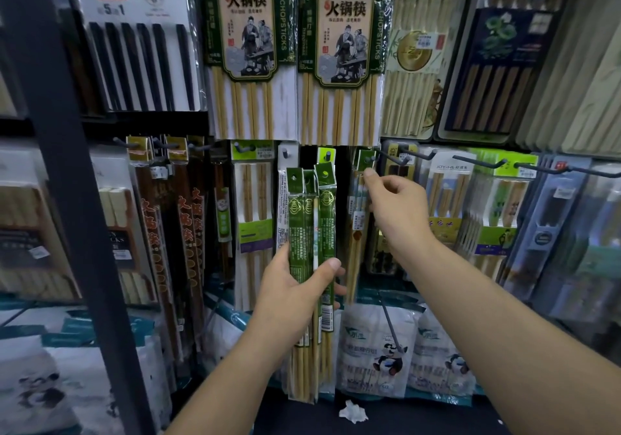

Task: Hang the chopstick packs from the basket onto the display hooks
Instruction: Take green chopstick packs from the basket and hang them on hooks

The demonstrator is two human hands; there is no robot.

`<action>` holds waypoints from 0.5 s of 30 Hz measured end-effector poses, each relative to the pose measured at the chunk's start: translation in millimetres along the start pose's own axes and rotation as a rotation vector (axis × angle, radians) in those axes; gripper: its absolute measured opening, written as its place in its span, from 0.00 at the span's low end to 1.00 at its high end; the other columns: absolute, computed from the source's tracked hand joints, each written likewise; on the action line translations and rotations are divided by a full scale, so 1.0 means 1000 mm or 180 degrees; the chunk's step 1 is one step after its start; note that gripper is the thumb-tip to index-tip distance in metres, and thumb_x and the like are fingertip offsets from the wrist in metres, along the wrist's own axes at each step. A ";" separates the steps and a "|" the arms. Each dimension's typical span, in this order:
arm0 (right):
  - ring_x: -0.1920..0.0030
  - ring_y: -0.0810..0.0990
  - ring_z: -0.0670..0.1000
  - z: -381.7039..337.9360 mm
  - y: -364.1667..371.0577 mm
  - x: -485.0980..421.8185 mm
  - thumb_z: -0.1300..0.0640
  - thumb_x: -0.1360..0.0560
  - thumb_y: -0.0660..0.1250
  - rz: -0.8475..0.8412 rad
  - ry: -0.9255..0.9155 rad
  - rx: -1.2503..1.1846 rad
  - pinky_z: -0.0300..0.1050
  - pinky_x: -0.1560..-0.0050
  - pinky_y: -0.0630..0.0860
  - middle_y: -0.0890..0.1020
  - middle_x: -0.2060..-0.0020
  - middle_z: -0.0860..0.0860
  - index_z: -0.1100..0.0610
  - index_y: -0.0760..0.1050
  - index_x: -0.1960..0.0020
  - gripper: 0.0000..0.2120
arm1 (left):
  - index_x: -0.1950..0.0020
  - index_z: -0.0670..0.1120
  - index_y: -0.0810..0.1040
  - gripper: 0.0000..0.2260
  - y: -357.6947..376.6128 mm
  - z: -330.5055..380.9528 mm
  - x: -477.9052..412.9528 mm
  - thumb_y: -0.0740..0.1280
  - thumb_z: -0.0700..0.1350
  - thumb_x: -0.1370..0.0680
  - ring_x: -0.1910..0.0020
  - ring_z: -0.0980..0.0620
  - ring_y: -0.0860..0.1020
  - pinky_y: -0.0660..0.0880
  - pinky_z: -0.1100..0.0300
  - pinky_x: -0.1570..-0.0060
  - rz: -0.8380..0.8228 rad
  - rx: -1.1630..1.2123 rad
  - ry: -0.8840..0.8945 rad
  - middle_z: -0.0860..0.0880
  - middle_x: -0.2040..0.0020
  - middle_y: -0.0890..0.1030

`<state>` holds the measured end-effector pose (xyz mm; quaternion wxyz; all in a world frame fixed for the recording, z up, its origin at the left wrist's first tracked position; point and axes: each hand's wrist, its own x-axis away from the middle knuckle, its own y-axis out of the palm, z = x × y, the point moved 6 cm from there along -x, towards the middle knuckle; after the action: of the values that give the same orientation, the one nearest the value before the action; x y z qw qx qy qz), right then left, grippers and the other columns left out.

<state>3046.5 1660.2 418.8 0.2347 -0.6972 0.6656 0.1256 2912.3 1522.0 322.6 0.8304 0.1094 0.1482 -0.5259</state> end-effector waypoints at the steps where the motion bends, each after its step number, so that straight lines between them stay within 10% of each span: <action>1: 0.65 0.78 0.45 0.003 -0.002 0.004 0.42 0.21 0.67 0.0018 0.0055 0.0027 0.41 0.61 0.71 0.79 0.69 0.44 0.55 0.79 0.61 0.18 | 0.34 0.61 0.71 0.20 0.001 0.000 0.000 0.73 0.52 0.22 0.56 0.47 0.87 0.83 0.43 0.49 -0.0029 0.0067 -0.0010 0.51 0.51 0.88; 6: 0.63 0.78 0.38 -0.007 -0.004 0.039 0.42 0.21 0.66 -0.0165 -0.0332 0.0339 0.36 0.65 0.70 0.81 0.66 0.42 0.48 0.79 0.58 0.12 | 0.51 0.67 0.78 0.14 0.001 -0.002 -0.001 0.73 0.45 0.20 0.58 0.50 0.87 0.82 0.62 0.62 -0.0009 0.0093 0.0085 0.53 0.53 0.88; 12: 0.62 0.79 0.45 -0.027 0.010 0.055 0.49 0.22 0.72 -0.0644 -0.0323 -0.0423 0.40 0.58 0.80 0.83 0.60 0.54 0.51 0.82 0.55 0.06 | 0.54 0.67 0.75 0.19 0.011 0.015 0.009 0.75 0.42 0.22 0.58 0.87 0.70 0.63 0.87 0.64 -0.0052 -0.0269 0.0352 0.86 0.62 0.72; 15: 0.63 0.79 0.45 -0.025 0.009 0.054 0.51 0.22 0.72 -0.0662 -0.0161 -0.0561 0.39 0.63 0.78 0.83 0.61 0.55 0.51 0.82 0.55 0.05 | 0.51 0.71 0.77 0.18 0.008 0.011 0.007 0.75 0.45 0.22 0.55 0.80 0.76 0.68 0.84 0.60 -0.0100 -0.0165 0.0395 0.81 0.57 0.77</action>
<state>3038.4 1601.2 412.4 0.2010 -0.7769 0.5700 0.1762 2924.0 1516.4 330.6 0.8138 0.1180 0.2146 -0.5270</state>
